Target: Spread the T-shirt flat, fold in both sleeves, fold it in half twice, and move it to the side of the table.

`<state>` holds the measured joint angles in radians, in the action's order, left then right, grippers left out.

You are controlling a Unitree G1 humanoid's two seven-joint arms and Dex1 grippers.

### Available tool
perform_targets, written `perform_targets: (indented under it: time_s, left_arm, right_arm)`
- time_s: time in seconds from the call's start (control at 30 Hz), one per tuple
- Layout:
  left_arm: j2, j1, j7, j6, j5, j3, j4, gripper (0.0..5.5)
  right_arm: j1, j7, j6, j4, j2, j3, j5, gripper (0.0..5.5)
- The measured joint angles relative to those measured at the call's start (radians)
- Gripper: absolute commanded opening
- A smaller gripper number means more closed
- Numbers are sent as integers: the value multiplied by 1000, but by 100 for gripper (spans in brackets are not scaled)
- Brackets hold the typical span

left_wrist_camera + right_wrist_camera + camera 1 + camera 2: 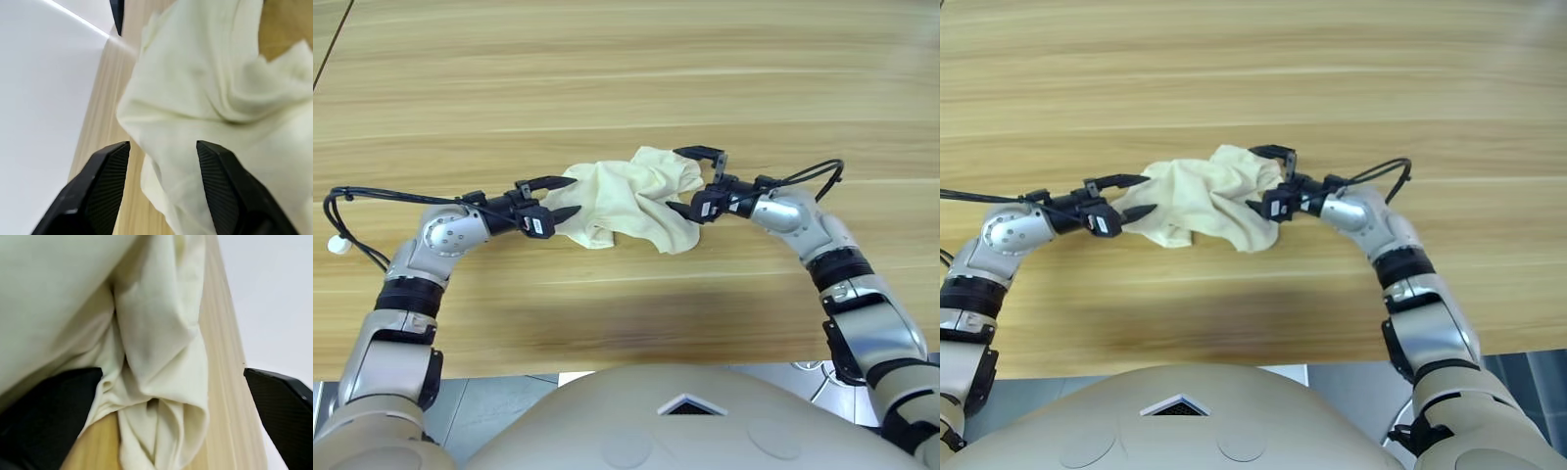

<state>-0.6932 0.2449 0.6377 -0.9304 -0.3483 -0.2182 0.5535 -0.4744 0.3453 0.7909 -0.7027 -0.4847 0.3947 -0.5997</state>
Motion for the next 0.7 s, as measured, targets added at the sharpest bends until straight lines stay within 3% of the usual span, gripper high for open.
perform_targets:
  time_s: [0.4, 0.7]
  left_arm:
    - [-84, 73, -69, 16, -140, -138, 119, 253]
    - [-283, 92, -108, 107, -216, -149, 143, 253]
  right_arm:
    - [-32, -98, -22, -17, -26, 108, -51, 536]
    - [-63, -126, -86, -52, -236, 103, -78, 536]
